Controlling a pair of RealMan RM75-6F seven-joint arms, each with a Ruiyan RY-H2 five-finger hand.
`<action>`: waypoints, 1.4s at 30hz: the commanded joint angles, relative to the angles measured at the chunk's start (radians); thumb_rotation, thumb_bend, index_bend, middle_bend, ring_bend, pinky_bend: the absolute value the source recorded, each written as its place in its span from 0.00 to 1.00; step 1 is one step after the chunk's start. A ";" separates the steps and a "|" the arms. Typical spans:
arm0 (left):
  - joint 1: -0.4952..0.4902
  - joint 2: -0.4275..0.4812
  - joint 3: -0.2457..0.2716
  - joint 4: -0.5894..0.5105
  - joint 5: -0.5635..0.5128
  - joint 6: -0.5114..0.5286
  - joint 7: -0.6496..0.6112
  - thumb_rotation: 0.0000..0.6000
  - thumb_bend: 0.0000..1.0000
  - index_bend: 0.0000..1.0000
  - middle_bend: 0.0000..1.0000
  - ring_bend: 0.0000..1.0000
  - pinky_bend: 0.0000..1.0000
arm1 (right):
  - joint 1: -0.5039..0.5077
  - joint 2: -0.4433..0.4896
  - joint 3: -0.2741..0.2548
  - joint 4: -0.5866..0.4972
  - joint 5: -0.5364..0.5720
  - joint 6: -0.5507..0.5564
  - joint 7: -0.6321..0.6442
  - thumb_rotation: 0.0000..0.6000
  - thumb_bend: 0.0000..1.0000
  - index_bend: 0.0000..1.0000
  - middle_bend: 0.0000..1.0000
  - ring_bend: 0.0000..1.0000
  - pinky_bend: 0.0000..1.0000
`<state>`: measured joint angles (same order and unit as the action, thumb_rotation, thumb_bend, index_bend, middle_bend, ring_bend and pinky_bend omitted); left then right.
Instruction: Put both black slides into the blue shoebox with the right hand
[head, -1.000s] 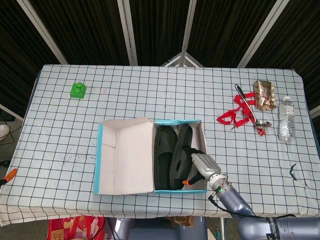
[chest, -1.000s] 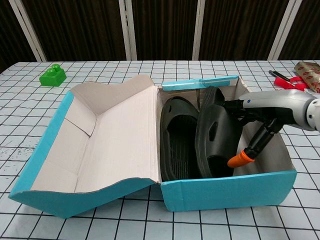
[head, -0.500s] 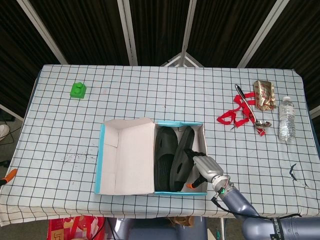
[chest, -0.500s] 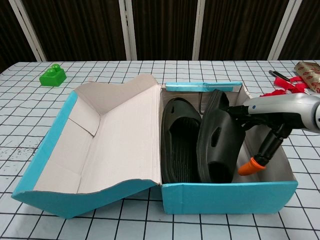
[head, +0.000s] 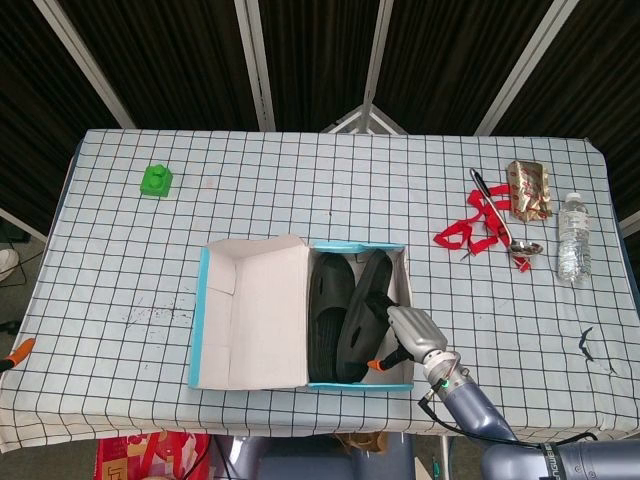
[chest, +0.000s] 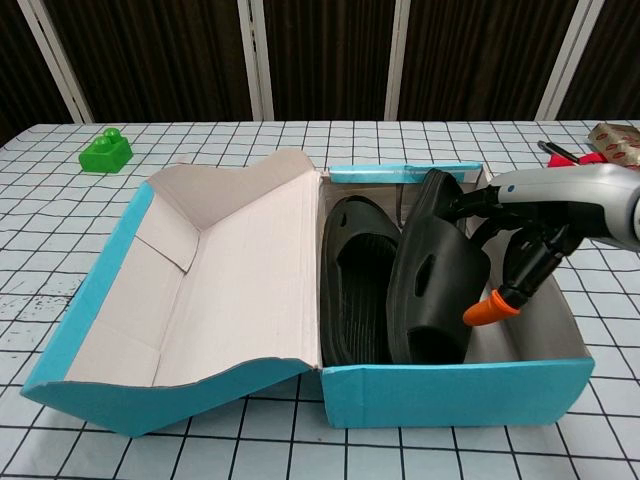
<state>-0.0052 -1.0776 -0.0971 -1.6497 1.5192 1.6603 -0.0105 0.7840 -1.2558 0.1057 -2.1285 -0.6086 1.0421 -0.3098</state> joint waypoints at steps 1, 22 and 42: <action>0.000 0.000 0.001 -0.001 0.000 -0.001 0.000 1.00 0.16 0.09 0.00 0.00 0.00 | 0.007 0.005 0.003 -0.013 0.009 0.008 -0.016 1.00 0.11 0.05 0.10 0.23 0.45; 0.003 0.006 0.001 -0.006 -0.003 0.001 -0.005 1.00 0.16 0.09 0.00 0.00 0.00 | 0.081 0.029 -0.005 -0.060 0.085 0.097 -0.173 1.00 0.11 0.00 0.07 0.17 0.45; 0.004 0.004 0.008 -0.018 0.002 -0.003 0.007 1.00 0.16 0.09 0.00 0.00 0.00 | -0.028 -0.004 0.061 -0.125 -0.147 0.196 0.018 1.00 0.47 0.41 0.37 0.55 0.79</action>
<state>-0.0011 -1.0732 -0.0897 -1.6675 1.5215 1.6571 -0.0036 0.7622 -1.2422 0.1684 -2.2646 -0.7455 1.2454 -0.3012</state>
